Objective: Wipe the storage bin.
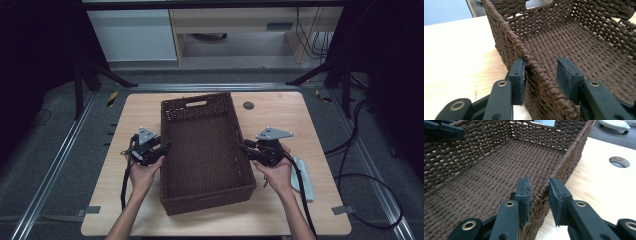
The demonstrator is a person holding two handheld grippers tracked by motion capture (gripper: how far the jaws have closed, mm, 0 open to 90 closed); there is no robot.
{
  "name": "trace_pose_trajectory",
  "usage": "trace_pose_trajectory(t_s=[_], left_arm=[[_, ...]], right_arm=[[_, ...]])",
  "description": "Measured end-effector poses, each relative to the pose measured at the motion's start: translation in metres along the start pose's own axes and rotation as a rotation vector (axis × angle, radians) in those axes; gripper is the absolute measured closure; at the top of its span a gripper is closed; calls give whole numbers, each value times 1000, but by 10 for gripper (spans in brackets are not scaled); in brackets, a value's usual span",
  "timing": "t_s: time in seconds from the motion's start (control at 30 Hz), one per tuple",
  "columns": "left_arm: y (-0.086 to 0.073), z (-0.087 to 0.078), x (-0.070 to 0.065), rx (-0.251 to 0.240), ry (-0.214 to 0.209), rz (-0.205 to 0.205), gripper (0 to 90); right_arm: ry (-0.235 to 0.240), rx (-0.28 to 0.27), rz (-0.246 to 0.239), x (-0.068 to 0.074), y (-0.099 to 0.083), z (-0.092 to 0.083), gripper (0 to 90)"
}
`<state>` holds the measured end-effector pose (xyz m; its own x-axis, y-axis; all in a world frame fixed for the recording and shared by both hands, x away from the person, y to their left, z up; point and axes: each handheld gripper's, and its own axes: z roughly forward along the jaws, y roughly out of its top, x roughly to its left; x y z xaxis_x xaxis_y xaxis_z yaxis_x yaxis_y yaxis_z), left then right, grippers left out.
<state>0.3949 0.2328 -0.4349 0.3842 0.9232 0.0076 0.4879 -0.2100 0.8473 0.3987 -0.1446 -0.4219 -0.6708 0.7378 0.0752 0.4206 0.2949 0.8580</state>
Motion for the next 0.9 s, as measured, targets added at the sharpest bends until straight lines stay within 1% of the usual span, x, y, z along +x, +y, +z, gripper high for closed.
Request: trace_pose_trajectory(t_s=[0.1, 0.13, 0.17, 0.2, 0.27, 0.3, 0.37, 0.43, 0.57, 0.63, 0.7, 0.83, 0.9], left_arm=[[1, -4, 1, -11, -15, -12, 503], [1, -7, 1, -12, -12, -9, 495], [1, -9, 1, -13, -17, -9, 480], [1, -11, 2, -11, -31, -9, 470], [-2, -18, 2, -11, -36, 11, 463], [-3, -21, 2, -7, -47, 10, 447], [-6, -26, 2, -2, -70, 20, 445], [-8, -29, 1, 6, -75, 33, 450], [-10, -28, 1, 18, -91, 29, 497], [-12, -26, 0, 31, -97, 34, 529], [-12, -26, 1, 31, -95, 26, 536], [-12, -25, 2, 41, -104, 15, 552], [-10, -23, 2, 50, -103, 26, 554]], right_arm=[[-7, -12, 17, 2, -2, -1, 721], [-15, -11, 13, 4, -3, -1, 721], [-21, -4, 9, 8, -3, -3, 719], [-22, 0, 8, 11, -3, -4, 717], [-21, 9, -6, 17, -5, -8, 709], [-18, 17, -13, 19, -4, -9, 706], [-14, 25, -23, 20, -3, -10, 702], [-11, 25, -20, 18, -2, -10, 701], [-33, -36, -18, 14, 4, -19, 608], [-58, -59, -13, 9, 6, -26, 595], [-78, -73, 1, 3, 5, -33, 582], [-136, -70, 17, -10, 0, -45, 570], [-159, -69, 34, -17, -4, -51, 560]])
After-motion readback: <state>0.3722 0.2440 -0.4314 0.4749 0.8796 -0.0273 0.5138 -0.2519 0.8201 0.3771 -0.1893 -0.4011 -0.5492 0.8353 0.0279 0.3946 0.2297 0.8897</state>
